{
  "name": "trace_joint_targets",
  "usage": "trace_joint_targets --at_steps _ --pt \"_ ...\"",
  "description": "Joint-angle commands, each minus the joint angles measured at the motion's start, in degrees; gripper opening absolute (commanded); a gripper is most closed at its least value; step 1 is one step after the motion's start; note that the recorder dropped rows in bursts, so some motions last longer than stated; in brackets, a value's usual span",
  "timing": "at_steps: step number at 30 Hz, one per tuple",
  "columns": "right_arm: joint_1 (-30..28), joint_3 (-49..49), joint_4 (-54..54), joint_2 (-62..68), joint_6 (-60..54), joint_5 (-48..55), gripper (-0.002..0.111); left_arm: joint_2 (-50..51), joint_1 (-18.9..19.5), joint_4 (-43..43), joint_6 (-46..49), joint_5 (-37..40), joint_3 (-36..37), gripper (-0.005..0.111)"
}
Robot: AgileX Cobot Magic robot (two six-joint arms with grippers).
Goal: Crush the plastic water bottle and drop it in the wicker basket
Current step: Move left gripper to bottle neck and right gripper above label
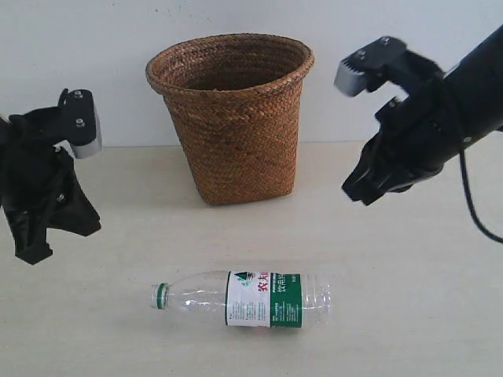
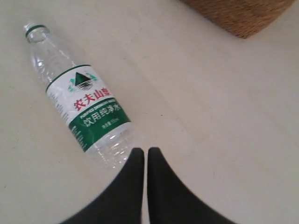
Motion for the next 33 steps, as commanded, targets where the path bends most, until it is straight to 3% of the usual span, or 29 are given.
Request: trace_joint_targets --at_steps 1,5,8,15,22,25,33 --pt "3.51 -0.50 0.35 3.53 -3.79 0.18 0.000 2.18 -0.37 -9.01 14.29 3.86 -0.36 0.017" --pt "4.22 -0.50 0.35 6.28 -6.36 0.69 0.000 4.49 -0.78 -14.42 26.95 7.98 -0.36 0.045" --pt "4.22 -0.50 0.35 7.93 -6.34 0.69 0.000 6.64 -1.60 -14.71 29.61 8.71 -0.36 0.058" --pt "4.22 -0.50 1.53 9.15 -6.50 0.08 0.000 11.72 -5.73 -15.02 31.33 4.49 -0.36 0.064" --pt "4.31 -0.50 2.24 9.15 -6.50 -0.72 0.000 16.20 -8.87 -14.09 26.87 0.42 -0.36 0.070" --pt "4.31 -0.50 2.70 9.15 -6.50 -0.88 0.000 18.76 -10.43 -9.94 26.60 -1.77 -0.36 0.070" --pt "4.31 -0.50 3.39 9.15 -6.50 -1.00 0.000 20.25 -10.62 -11.99 25.98 -4.74 -0.36 0.068"
